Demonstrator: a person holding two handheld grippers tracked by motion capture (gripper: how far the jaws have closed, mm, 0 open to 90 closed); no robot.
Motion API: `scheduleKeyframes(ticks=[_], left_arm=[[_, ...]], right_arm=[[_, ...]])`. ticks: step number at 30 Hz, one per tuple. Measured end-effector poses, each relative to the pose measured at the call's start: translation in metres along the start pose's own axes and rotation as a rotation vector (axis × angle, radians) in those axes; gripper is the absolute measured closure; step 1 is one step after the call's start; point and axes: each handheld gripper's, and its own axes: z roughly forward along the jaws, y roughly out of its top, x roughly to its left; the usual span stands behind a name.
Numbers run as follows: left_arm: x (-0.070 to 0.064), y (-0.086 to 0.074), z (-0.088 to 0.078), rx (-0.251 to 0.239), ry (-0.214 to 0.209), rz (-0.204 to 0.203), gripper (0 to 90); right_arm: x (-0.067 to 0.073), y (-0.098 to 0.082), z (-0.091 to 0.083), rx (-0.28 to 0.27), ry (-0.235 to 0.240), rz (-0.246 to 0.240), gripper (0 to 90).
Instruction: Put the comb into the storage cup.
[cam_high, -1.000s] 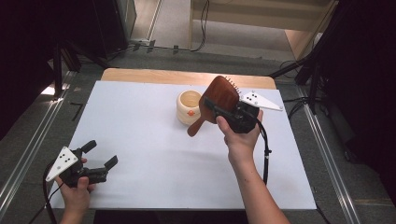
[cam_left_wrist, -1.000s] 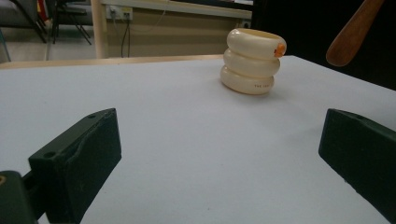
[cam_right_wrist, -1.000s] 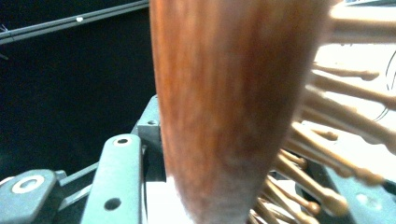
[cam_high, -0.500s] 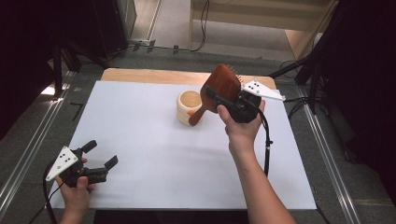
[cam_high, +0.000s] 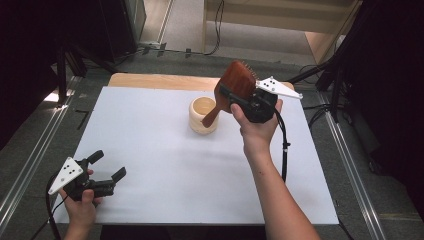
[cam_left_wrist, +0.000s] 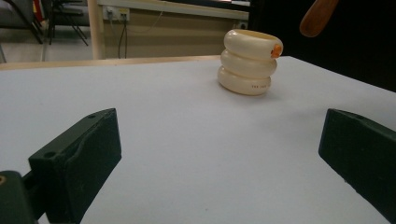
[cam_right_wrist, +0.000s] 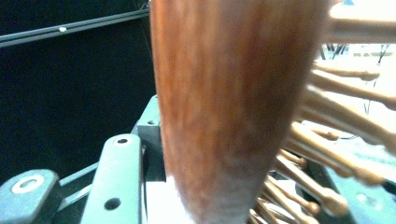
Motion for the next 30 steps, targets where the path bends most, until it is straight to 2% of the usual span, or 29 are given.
scheduleKeyframes(ticks=[14, 30], left_arm=[[0.0, 0.0, 0.0, -0.004, -0.003, -0.004, 0.0], [0.0, 0.0, 0.0, -0.008, -0.006, -0.005, 0.0]], right_arm=[[-0.002, 0.008, 0.015, 0.0, -0.009, -0.018, 50.2], [-0.007, 0.011, 0.034, 0.005, -0.031, -0.016, 50.2]])
